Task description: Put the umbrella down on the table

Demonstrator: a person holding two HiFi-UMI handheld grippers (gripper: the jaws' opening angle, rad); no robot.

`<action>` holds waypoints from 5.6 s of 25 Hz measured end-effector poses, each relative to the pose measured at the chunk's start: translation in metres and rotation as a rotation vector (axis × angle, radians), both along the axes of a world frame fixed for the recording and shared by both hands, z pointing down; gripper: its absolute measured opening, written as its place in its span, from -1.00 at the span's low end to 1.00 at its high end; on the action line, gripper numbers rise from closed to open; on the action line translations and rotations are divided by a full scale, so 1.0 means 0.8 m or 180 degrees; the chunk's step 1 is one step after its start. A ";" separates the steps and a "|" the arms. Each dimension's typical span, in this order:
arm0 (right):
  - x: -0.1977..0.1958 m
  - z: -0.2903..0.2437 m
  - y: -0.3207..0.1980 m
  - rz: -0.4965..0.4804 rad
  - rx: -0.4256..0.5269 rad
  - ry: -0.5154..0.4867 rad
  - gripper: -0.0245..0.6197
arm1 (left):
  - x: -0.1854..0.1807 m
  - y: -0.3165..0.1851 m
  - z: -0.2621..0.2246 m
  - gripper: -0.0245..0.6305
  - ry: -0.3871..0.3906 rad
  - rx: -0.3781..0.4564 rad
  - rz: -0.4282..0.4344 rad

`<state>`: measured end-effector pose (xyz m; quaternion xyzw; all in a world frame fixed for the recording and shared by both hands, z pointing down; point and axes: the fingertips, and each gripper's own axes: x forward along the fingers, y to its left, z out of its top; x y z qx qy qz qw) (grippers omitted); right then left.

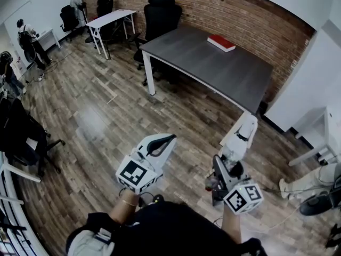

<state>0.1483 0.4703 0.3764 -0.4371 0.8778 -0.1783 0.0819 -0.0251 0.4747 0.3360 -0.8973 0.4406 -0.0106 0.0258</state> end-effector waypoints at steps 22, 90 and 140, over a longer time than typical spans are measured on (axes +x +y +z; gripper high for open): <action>0.084 0.024 0.010 -0.0054 -0.0047 -0.0028 -0.03 | 0.070 0.013 0.007 -0.93 -0.0227 -0.0003 -0.0216; -0.115 0.014 -0.408 0.0794 -0.0343 0.0087 -0.03 | -0.168 -0.463 0.061 -0.93 0.0115 -0.0164 0.0342; -0.057 0.034 -0.791 0.0217 -0.0431 -0.0224 -0.03 | -0.160 -0.776 0.060 -0.93 -0.0194 -0.0118 -0.0442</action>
